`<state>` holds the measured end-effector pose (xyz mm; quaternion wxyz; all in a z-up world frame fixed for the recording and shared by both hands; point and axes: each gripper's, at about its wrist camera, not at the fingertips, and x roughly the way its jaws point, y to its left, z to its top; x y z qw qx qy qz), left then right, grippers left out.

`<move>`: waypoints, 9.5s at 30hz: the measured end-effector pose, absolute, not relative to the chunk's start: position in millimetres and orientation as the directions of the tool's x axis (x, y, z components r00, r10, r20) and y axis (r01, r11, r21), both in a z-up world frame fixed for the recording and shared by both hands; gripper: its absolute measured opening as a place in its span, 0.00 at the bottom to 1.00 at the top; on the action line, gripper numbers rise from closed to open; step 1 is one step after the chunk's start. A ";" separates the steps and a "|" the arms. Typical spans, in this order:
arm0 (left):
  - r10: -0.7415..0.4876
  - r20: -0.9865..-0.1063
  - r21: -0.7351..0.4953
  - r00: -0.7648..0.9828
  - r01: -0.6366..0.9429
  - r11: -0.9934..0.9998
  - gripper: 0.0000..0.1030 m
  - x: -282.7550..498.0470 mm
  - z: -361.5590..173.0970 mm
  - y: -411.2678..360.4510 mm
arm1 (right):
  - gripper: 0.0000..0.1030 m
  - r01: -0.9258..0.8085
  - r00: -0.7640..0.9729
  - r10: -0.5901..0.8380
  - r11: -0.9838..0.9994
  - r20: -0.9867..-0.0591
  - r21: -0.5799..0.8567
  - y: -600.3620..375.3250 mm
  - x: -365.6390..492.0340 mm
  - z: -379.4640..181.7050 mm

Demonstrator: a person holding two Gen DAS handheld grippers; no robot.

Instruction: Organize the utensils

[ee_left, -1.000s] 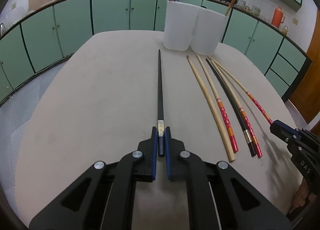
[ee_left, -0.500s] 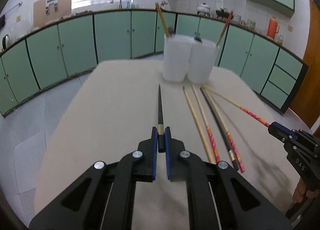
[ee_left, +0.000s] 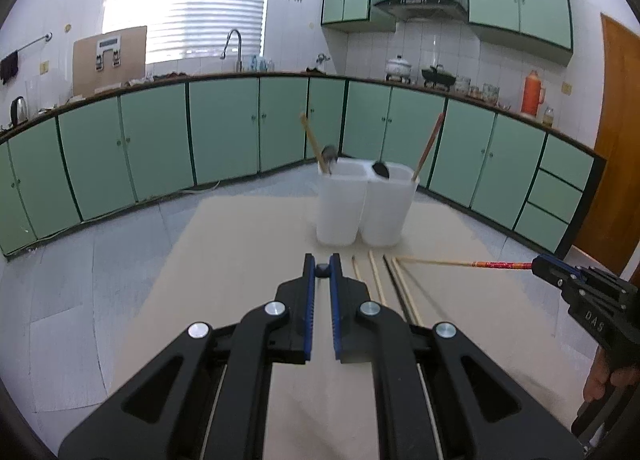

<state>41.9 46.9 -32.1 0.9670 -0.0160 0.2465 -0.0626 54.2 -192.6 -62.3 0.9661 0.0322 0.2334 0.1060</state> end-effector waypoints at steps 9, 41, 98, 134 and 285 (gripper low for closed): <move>-0.162 -0.418 -0.077 0.894 0.142 0.987 0.06 46.1 -3.3 47.0 | 0.06 -0.216 0.860 0.254 0.967 -0.441 0.136 -203.9 77.8 -19.7; -0.213 -0.097 -0.045 0.972 0.209 0.977 0.06 159.6 136.0 -5.3 | 0.06 -0.344 0.897 0.332 0.939 -0.293 0.009 -175.4 193.1 134.4; -0.074 -0.577 -0.001 0.814 0.089 0.996 0.85 81.6 -101.3 48.7 | 0.93 -0.061 0.849 0.095 0.995 -0.519 0.084 -185.5 77.5 -110.8; -0.130 -0.756 0.001 0.641 0.200 0.980 0.59 58.1 -161.8 -0.6 | 0.61 -0.112 0.781 0.161 0.987 -0.604 0.118 -164.8 47.1 -154.6; -0.061 -0.703 -0.027 0.708 0.059 0.998 0.06 51.5 -143.8 49.5 | 0.06 -0.149 0.720 0.201 0.980 -0.665 0.135 -150.4 35.7 -172.4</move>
